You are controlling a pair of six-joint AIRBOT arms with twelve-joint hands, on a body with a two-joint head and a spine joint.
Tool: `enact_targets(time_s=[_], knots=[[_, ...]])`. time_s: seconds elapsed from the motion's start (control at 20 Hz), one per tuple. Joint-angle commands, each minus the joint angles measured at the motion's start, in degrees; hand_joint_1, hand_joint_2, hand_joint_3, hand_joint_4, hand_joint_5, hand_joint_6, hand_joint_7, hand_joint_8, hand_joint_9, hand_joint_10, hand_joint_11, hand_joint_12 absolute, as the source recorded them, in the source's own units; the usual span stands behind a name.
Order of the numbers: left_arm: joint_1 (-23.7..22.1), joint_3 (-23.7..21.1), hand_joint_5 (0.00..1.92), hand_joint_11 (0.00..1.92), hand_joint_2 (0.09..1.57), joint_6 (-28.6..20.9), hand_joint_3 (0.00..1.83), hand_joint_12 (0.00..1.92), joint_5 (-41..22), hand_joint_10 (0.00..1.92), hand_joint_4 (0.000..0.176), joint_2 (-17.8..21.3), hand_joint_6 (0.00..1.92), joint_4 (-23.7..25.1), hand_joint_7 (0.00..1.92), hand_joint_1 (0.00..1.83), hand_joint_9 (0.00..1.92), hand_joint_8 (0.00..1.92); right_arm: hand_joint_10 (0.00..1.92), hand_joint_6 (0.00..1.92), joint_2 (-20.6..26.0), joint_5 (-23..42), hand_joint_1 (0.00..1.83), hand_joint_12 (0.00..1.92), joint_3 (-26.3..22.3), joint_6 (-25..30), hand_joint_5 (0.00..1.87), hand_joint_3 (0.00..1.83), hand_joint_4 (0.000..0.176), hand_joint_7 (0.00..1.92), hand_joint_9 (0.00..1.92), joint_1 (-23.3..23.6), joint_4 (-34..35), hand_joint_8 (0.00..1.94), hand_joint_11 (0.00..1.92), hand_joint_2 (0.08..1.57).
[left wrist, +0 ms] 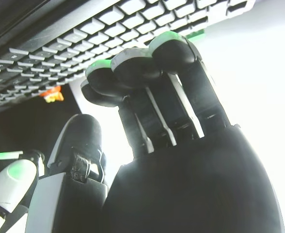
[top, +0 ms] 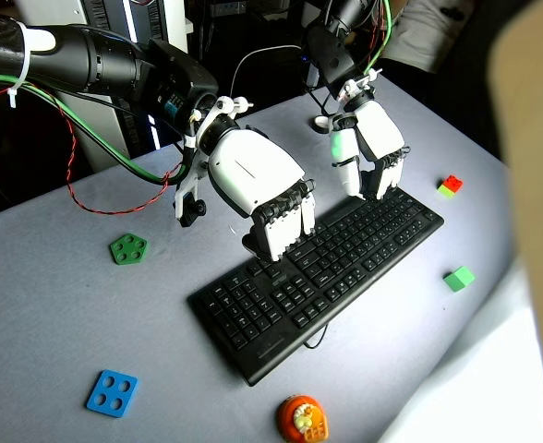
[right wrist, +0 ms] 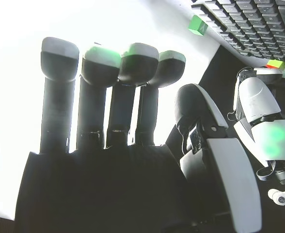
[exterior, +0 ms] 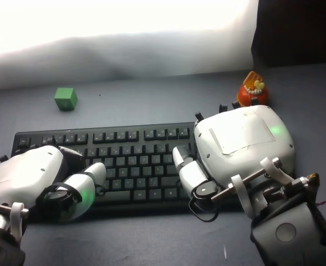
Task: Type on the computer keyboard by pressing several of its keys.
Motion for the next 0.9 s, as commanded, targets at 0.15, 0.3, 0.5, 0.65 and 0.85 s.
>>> enact_targets(time_s=[0.15,0.3,0.5,0.65,0.85], knots=[[1.6,0.4,0.0,0.0,1.26,-0.1,0.01,0.97,-3.6,0.05,0.042,0.0,0.0,3.6,0.05,0.59,0.18,0.0,0.07,0.0,-0.5,3.7,0.75,0.22,-0.1,0.5,0.0,0.03,0.0,0.04,0.03,0.0,-5.4,0.01,0.0,1.17],[3.4,0.9,0.0,0.0,1.29,-0.8,0.01,0.94,-2.2,0.04,0.049,0.2,0.0,6.3,0.09,0.49,0.2,0.01,0.06,0.0,-1.8,3.6,0.75,0.28,0.3,1.3,0.02,0.01,0.0,0.06,0.05,0.3,-5.4,0.0,0.0,1.16],[4.8,1.3,0.0,0.0,1.3,-0.9,0.0,0.91,-0.8,0.02,0.043,0.4,0.0,7.6,0.1,0.48,0.2,0.0,0.03,0.01,-5.7,2.9,0.73,0.14,1.5,2.4,0.06,0.01,0.0,0.07,0.05,0.4,-5.0,0.0,0.0,1.18],[5.5,1.5,0.01,0.0,1.3,-0.9,0.0,1.02,0.2,0.02,0.035,0.4,0.0,9.9,0.13,0.53,0.24,0.01,0.07,0.04,-8.1,1.8,0.76,0.53,3.4,4.8,0.16,0.0,0.0,0.18,0.16,0.8,-2.5,0.02,0.0,1.16],[6.7,2.2,0.07,0.0,1.27,-1.1,0.0,1.12,0.7,0.03,0.022,0.4,0.02,10.2,0.19,0.64,0.3,0.01,0.24,0.09,-12.6,-0.3,0.82,1.06,8.0,7.8,0.31,0.0,0.0,0.38,0.31,0.7,-1.4,0.03,0.0,1.15]])
